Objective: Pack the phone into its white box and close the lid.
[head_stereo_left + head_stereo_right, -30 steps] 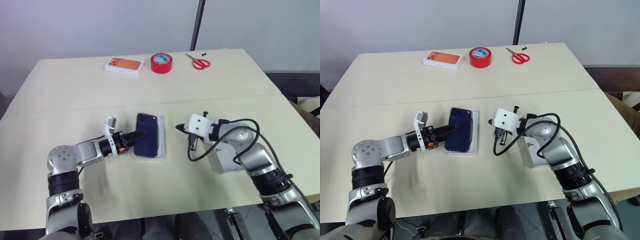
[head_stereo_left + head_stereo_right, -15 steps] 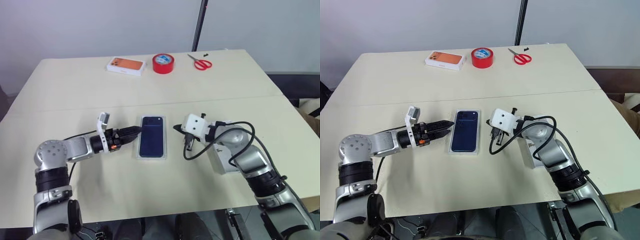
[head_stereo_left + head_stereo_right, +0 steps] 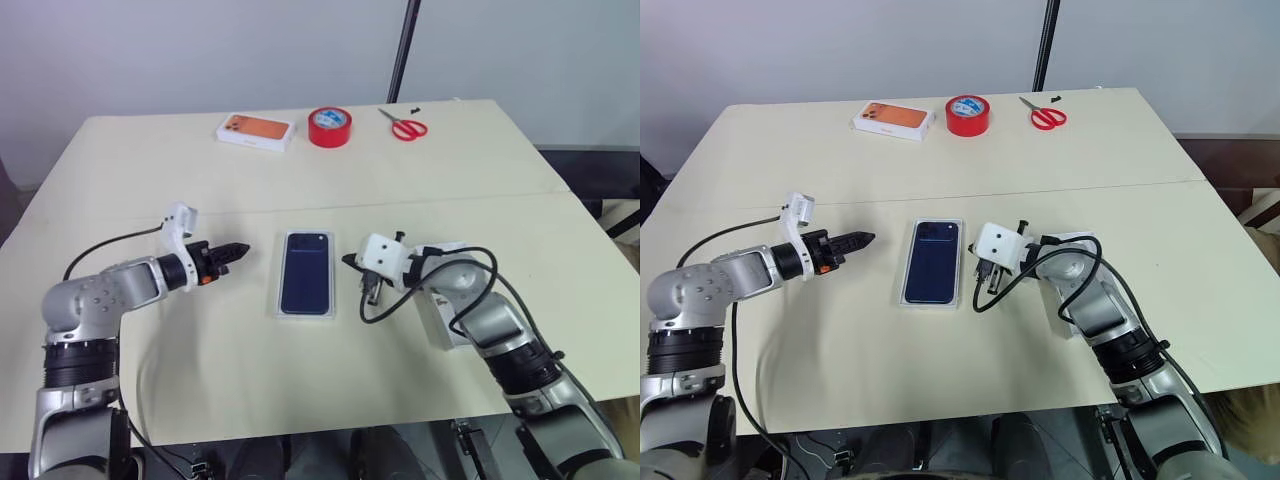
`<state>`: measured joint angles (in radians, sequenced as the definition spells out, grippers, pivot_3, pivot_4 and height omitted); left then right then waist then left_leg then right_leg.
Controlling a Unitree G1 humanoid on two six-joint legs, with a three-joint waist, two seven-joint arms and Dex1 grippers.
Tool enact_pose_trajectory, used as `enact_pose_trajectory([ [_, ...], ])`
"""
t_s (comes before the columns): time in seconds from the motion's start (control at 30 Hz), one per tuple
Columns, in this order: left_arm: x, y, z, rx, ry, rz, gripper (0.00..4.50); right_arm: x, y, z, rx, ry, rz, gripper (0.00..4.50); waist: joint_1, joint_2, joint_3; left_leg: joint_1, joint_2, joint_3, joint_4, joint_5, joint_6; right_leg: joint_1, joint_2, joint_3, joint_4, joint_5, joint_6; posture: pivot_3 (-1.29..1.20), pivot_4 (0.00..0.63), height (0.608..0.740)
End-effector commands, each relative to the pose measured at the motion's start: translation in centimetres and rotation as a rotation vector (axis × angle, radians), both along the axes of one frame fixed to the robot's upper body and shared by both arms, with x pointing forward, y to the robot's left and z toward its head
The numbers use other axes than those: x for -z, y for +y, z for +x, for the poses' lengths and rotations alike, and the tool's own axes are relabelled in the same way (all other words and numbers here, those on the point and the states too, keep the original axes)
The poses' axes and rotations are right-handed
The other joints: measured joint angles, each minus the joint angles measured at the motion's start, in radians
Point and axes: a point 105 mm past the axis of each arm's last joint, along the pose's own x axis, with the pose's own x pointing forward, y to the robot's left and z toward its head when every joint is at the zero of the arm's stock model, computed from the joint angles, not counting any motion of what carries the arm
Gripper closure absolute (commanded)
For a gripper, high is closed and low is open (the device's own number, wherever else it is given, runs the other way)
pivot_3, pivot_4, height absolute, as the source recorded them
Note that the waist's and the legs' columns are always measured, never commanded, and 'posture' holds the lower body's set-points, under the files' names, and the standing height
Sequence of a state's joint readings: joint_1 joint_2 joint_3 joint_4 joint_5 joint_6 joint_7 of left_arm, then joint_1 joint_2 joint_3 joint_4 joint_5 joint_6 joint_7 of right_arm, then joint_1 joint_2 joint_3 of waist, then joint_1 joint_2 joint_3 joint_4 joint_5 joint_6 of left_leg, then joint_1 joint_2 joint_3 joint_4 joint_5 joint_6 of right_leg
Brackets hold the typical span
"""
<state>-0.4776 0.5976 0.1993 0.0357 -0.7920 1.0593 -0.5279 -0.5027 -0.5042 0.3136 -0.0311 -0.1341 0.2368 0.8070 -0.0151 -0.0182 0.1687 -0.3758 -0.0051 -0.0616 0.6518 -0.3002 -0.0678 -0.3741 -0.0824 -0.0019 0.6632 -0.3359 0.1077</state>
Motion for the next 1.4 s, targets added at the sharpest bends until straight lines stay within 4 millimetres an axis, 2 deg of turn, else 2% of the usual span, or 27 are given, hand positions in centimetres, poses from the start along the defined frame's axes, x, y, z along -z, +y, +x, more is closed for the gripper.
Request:
enact_pose_trajectory([
  [0.03, 0.9, -2.5, -1.1, 0.119, -0.029, 0.055, 4.47, 0.6, 0.8, -0.1, -0.009, -0.025, -0.023, 4.50, -0.001, 0.000, 0.000, 0.000, 0.000, 0.000, 0.000, 0.000, 0.000, 0.000, 0.000, 0.000, 0.000, 0.000, 0.000, 0.00, 0.150, 0.740],
  [0.1, 2.7, -3.8, -1.8, 0.157, 0.001, 0.122, 4.47, 1.7, 0.4, -0.1, -0.031, -0.067, -0.151, 4.50, -0.002, 0.000, 0.000, 0.000, 0.000, 0.000, 0.000, 0.000, 0.000, 0.000, 0.000, 0.000, 0.000, 0.000, 0.000, 0.00, 0.150, 0.740],
  [0.27, 4.4, -6.2, -3.7, 0.269, 0.098, 0.103, 4.47, 0.8, 0.3, -0.1, -0.035, -0.071, -0.124, 4.50, -0.001, 0.000, 0.000, 0.000, 0.000, 0.000, 0.001, 0.000, 0.001, 0.000, 0.001, 0.000, 0.001, 0.000, 0.000, 0.00, 0.150, 0.740],
  [0.33, 4.9, -7.0, -4.2, 0.313, 0.105, 0.102, 4.47, 0.7, 0.1, 0.0, -0.035, -0.074, -0.127, 4.50, 0.001, 0.000, 0.000, 0.000, 0.000, 0.000, 0.001, 0.000, 0.001, 0.001, 0.001, 0.000, 0.001, 0.000, 0.000, 0.00, 0.150, 0.740],
  [0.43, 4.6, -8.2, -3.8, 0.332, 0.086, 0.075, 4.47, 0.4, -0.4, 0.0, -0.032, -0.077, -0.129, 4.50, 0.005, 0.000, 0.000, 0.000, 0.000, 0.000, 0.001, -0.001, 0.001, 0.001, 0.000, 0.000, 0.000, 0.000, 0.000, 0.00, 0.150, 0.740],
  [0.6, 2.8, -11.3, -2.3, 0.376, 0.041, 0.009, 4.47, -0.1, -4.5, -0.5, 0.009, -0.068, -0.198, 4.50, 0.026, 0.001, 0.001, -0.003, -0.002, -0.001, 0.007, -0.002, 0.004, 0.002, -0.001, -0.001, 0.000, 0.000, 0.000, 0.00, 0.150, 0.740],
  [0.73, 2.8, -13.9, -2.1, 0.430, 0.039, -0.017, 4.47, -0.6, -7.2, -1.1, 0.052, -0.073, -0.244, 4.50, 0.021, 0.001, 0.001, -0.007, -0.003, -0.001, 0.010, -0.003, 0.005, 0.000, 0.000, -0.001, 0.000, 0.000, 0.000, 0.00, 0.150, 0.740],
  [0.83, 3.3, -15.3, -2.9, 0.473, 0.053, -0.036, 4.47, -0.8, -8.1, -1.7, 0.067, -0.069, -0.257, 4.50, 0.017, 0.001, 0.001, -0.008, -0.002, -0.001, 0.011, -0.002, 0.005, 0.000, 0.000, -0.001, 0.001, 0.000, 0.000, 0.00, 0.150, 0.740],
  [1.03, 4.0, -15.5, -3.0, 0.478, 0.070, -0.034, 4.47, -0.2, -8.3, -3.4, 0.062, -0.011, -0.239, 4.50, 0.005, 0.001, 0.001, -0.007, -0.002, -0.001, 0.011, -0.002, 0.005, 0.000, 0.000, -0.002, 0.001, 0.000, 0.000, 0.00, 0.150, 0.740],
  [1.4, 3.6, -14.3, -1.8, 0.446, 0.046, -0.011, 4.47, 0.8, -6.6, -5.3, -0.006, 0.072, -0.187, 4.50, 0.002, 0.001, 0.001, -0.007, -0.002, -0.002, 0.011, -0.002, 0.005, 0.000, 0.001, -0.002, 0.001, 0.000, 0.000, 0.00, 0.150, 0.740],
])
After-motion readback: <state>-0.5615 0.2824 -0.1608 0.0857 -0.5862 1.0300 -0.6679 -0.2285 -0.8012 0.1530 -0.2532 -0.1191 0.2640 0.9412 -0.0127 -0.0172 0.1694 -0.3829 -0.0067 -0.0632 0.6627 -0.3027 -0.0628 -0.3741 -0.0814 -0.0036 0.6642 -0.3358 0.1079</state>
